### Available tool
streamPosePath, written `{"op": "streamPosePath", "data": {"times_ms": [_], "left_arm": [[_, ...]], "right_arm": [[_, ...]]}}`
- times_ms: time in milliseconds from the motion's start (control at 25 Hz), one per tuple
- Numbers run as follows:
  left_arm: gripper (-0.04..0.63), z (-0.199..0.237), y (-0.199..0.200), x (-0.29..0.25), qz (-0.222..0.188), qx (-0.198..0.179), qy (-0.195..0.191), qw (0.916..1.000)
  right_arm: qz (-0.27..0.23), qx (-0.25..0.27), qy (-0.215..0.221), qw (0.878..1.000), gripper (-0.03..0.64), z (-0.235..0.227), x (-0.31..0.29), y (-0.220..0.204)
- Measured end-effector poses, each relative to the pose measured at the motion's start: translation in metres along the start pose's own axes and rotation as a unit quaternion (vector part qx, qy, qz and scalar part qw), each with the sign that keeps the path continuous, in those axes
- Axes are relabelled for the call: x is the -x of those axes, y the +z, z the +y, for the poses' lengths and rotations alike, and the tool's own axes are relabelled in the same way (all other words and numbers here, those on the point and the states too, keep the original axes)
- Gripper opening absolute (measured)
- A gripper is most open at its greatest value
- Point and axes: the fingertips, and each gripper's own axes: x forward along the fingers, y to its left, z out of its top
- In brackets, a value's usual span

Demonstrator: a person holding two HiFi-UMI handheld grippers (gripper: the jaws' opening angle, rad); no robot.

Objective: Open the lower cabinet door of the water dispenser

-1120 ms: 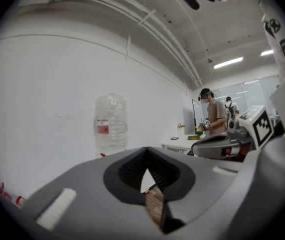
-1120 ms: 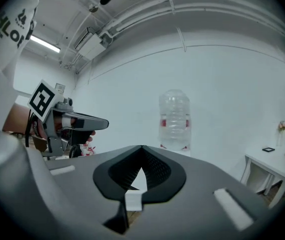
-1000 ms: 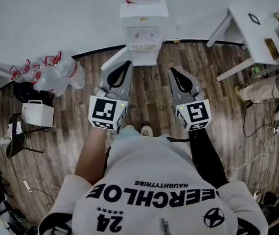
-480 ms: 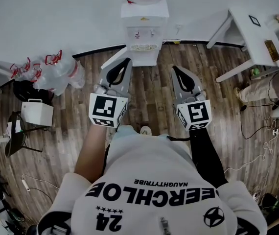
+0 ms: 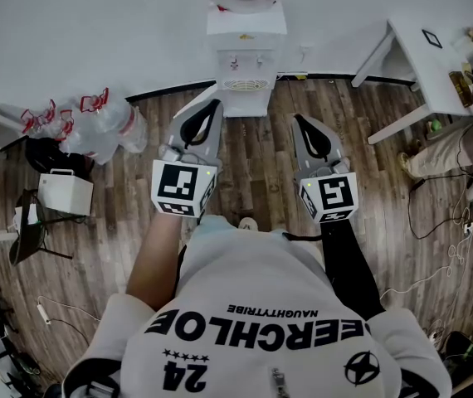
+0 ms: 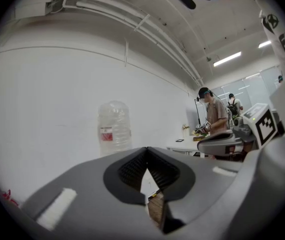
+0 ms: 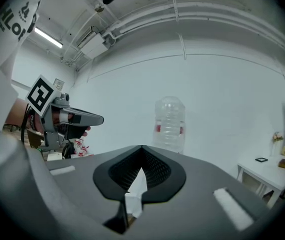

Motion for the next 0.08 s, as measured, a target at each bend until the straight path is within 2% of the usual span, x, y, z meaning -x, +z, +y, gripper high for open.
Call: {"op": "streamPosePath", "data": {"times_ms": [80], "left_arm": [[0.057, 0.001, 0.0009, 0.0002, 0.001, -0.001, 0.003, 1.0]], "right_arm": [[-0.003, 0.001, -0.002, 1.0, 0.002, -0.0008, 0.0008, 0.0023]]}}
